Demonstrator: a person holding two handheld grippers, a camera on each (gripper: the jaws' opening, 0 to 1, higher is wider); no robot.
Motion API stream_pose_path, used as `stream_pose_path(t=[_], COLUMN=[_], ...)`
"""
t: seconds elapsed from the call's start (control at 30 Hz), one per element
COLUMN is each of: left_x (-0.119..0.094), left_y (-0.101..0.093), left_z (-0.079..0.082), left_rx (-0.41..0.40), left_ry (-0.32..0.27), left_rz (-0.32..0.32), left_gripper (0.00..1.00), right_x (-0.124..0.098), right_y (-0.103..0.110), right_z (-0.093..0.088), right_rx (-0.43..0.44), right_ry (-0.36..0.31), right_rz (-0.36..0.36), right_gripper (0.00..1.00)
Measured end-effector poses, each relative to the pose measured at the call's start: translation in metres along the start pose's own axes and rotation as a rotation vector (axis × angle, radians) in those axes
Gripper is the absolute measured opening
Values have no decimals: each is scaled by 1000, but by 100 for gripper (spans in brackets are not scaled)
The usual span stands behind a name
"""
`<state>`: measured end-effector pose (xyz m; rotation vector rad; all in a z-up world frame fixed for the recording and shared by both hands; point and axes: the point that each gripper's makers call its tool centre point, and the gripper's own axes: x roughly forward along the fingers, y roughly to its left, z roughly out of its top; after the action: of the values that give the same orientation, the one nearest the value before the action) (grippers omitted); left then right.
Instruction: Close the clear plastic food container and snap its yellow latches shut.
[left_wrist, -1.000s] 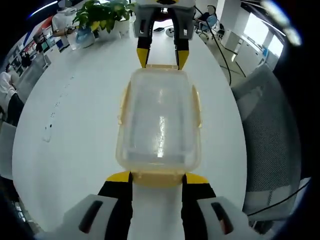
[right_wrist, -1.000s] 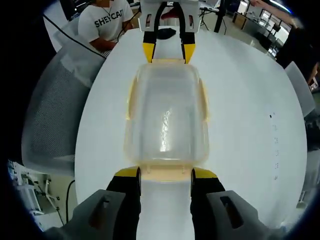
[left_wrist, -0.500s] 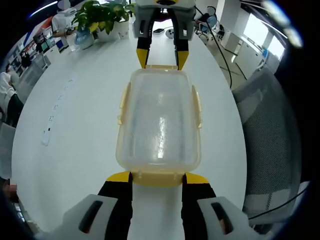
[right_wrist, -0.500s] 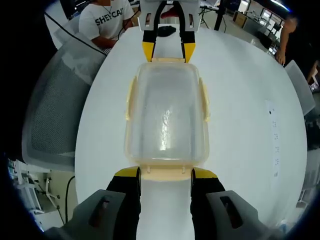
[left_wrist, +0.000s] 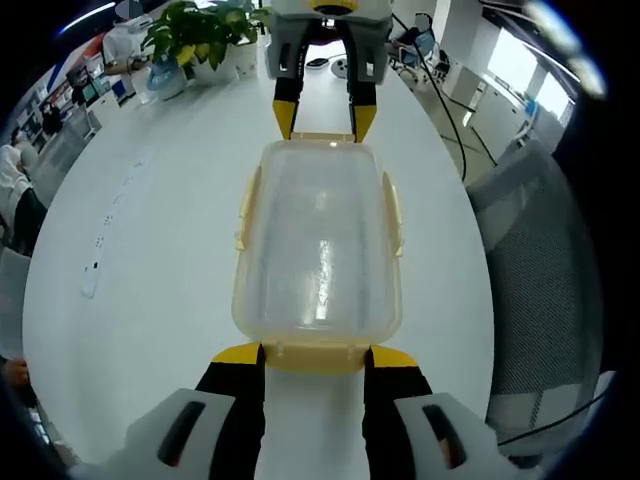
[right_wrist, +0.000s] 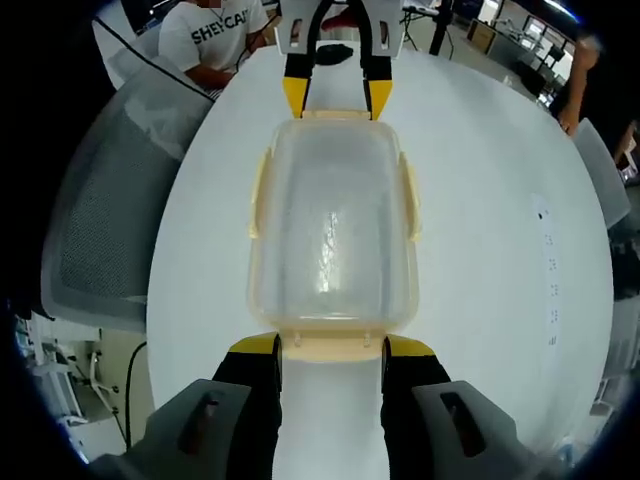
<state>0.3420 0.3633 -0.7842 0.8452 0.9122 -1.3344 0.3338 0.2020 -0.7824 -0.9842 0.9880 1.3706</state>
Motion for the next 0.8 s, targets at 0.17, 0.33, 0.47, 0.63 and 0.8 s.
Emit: stream_pose_path(t=[0.17, 0.33, 0.47, 0.63, 0.8], left_x=[3, 4, 4, 4, 5], left_y=[-1, -1, 0, 0, 0], left_z=[-1, -2, -1, -1, -1], left_rx=[-1, -7, -3, -2, 0], left_ry=[11, 9, 11, 13, 17], left_rz=[-7, -11, -10, -17, -19], left_gripper=[33, 33, 33, 33, 33], right_x=[2, 4, 5, 8, 7], right_y=[2, 0, 1, 1, 0], right_z=[0, -1, -3, -4, -4], right_rx=[3, -1, 7, 7, 8], right_ry=[0, 1, 2, 0, -2], right_rz=[3, -1, 3, 0, -2], right_gripper=[35, 35, 35, 35, 35])
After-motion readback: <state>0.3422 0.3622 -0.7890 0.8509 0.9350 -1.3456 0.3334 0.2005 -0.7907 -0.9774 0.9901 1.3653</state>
